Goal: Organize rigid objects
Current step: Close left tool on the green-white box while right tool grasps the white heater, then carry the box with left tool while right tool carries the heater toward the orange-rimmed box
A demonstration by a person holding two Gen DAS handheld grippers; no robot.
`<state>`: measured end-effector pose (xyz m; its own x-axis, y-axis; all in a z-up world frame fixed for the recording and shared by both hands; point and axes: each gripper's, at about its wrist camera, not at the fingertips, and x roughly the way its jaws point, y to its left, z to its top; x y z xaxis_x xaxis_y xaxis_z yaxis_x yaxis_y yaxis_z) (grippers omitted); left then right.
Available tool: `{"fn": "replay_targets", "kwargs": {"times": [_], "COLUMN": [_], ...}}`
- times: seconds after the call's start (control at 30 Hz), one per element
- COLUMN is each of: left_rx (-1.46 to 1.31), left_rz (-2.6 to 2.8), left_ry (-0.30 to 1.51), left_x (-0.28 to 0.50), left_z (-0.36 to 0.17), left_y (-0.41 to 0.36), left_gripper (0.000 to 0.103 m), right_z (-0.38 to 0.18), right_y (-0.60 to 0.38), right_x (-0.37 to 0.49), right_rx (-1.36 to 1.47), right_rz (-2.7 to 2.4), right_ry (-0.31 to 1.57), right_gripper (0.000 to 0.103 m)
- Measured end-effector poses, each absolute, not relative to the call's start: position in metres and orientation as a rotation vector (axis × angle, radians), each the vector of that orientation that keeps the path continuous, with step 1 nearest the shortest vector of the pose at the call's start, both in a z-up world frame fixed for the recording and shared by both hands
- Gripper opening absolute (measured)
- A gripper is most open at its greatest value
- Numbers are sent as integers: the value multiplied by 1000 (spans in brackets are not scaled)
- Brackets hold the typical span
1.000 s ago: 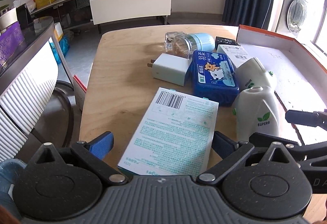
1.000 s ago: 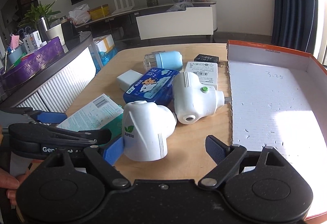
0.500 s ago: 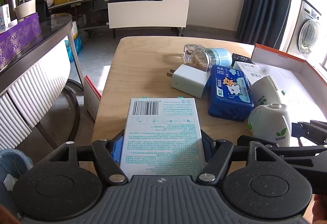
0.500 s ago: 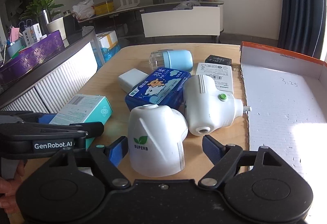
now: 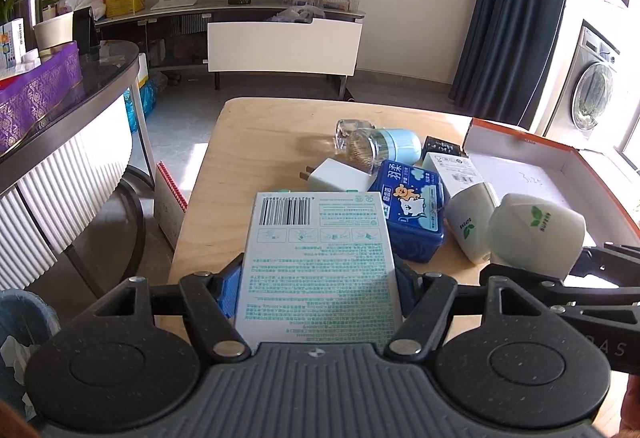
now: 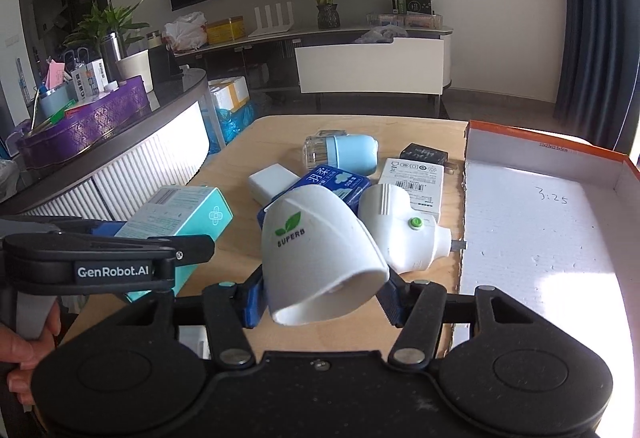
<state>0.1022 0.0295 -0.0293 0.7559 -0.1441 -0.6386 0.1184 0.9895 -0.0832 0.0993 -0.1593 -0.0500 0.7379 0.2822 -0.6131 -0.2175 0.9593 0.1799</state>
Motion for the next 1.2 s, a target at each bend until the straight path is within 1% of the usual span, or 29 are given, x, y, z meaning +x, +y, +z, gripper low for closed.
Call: {"fn": "replay_targets", "kwargs": {"times": [0.03, 0.07, 0.17, 0.23, 0.27, 0.3, 0.4, 0.57, 0.67, 0.7, 0.73, 0.77, 0.9, 1.2], "left_rx": [-52, -59, -50, -51, -60, -68, -69, -96, -89, -88, -90, -92, -93, -87], "left_rz": [-143, -146, -160, -158, -158, -159, -147, -126, -121, -118, -117, -116, -106, -141], "left_ry": [699, 701, 700, 705, 712, 721, 734, 749, 750, 749, 748, 747, 733, 679], "left_x": [101, 100, 97, 97, 96, 95, 92, 90, 89, 89, 89, 89, 89, 89], "left_z": [-27, -24, -22, -24, -26, -28, -32, -33, -31, -31, -31, -31, -27, -5], "left_y": [29, 27, 16, 12, 11, 12, 13, 20, 20, 19, 19, 19, 16, -4], "left_gripper": [71, 71, 71, 71, 71, 71, 71, 71, 71, 71, 71, 71, 71, 71], "right_z": [-48, -47, -47, -49, -51, -54, -62, -80, -88, -88, -86, -85, -76, -36], "right_y": [-163, -167, -173, -174, -173, -173, -171, -156, -146, -143, -142, -142, -149, -177], "right_x": [99, 99, 101, 102, 102, 103, 105, 118, 126, 128, 127, 127, 119, 108], "right_rx": [104, 109, 92, 95, 83, 74, 54, 16, -24, -34, -31, -14, 15, 42], "right_rz": [271, 272, 267, 278, 285, 291, 320, 359, 375, 378, 381, 375, 375, 319], "right_ry": [689, 687, 707, 708, 707, 710, 716, 766, 770, 776, 772, 769, 734, 673], "right_gripper": [64, 55, 53, 55, 57, 65, 79, 81, 84, 82, 74, 70, 69, 69]}}
